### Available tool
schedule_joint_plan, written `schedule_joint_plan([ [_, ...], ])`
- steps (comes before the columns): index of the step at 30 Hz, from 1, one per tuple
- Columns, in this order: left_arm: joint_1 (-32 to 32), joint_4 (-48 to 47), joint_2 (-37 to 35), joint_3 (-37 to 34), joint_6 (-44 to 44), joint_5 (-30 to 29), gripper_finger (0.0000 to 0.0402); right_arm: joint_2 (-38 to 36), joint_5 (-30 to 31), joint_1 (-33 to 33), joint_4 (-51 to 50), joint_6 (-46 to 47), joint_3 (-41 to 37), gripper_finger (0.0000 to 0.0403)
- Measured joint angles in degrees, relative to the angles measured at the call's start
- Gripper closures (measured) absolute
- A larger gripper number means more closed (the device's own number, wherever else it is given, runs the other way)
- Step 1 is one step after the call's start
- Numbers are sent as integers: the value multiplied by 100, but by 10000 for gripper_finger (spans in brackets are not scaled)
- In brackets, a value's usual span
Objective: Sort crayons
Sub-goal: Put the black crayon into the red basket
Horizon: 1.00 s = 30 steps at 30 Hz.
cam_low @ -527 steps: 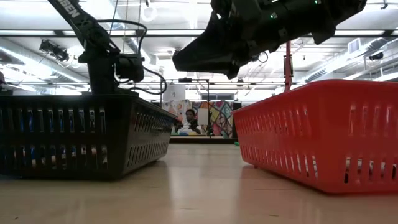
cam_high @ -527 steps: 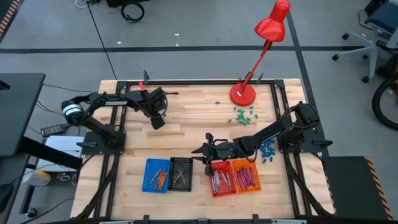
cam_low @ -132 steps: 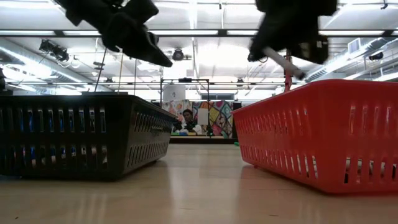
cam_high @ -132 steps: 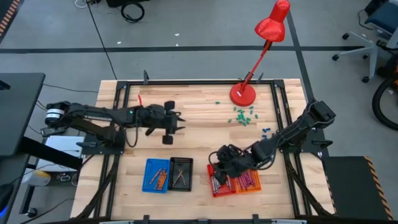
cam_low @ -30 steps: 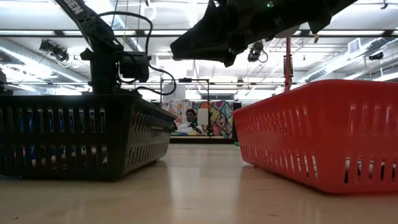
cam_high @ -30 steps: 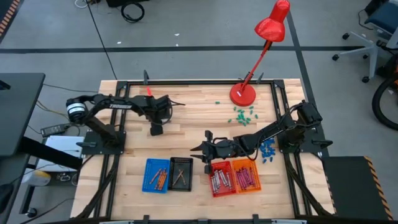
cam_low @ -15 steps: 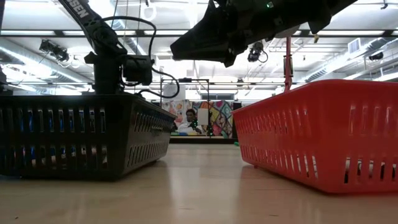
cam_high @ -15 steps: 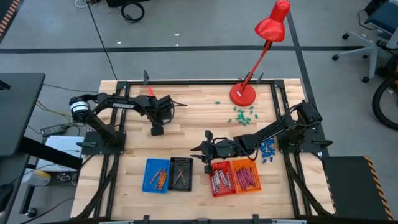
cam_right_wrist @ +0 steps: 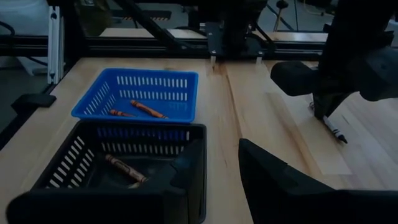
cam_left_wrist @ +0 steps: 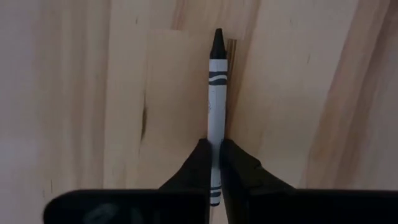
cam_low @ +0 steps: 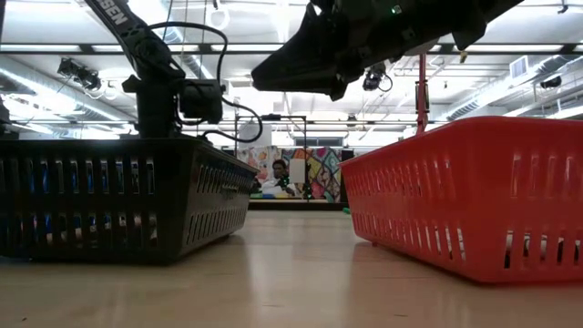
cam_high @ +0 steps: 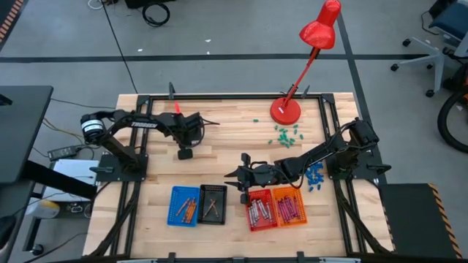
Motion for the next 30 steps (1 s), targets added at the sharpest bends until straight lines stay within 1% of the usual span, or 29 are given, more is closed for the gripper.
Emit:
schedule_joint_plan([
  [2, -33, 29, -94, -14, -57, -40, 384, 2, 14, -2, -10, 35, 0, 296],
  [8, -61, -39, -579, -35, -152, -75, 384, 2, 422, 7, -8, 6, 0, 296],
  [12, -77, -107, -934, -33, -207, -37, 384, 2, 425, 11, -12, 5, 0, 296],
  [14, -94, -106, -1141, -34, -274, 90, 384, 2, 427, 9, -16, 5, 0, 296],
  [16, -145, -3, -1336, -26, -376, 451, 384, 2, 495, 9, -33, 8, 0, 296],
  [19, -318, 282, -1589, -23, -538, 896, 384, 2, 737, 9, -39, 60, 0, 295],
  [21, -485, 549, -1748, -19, -618, 1010, 384, 2, 926, 7, -41, 66, 0, 295],
  [24, -793, 942, -1894, -18, -716, 1020, 383, -54, 1188, 9, -57, 63, 0, 295],
  [27, -1155, 1478, -1977, -12, -727, 1027, 383, -258, 1294, 46, -41, -34, 0, 295],
  [30, -1495, 2062, -1979, -12, -717, 1029, 383, -457, 1622, 125, -90, -182, 0, 295],
])
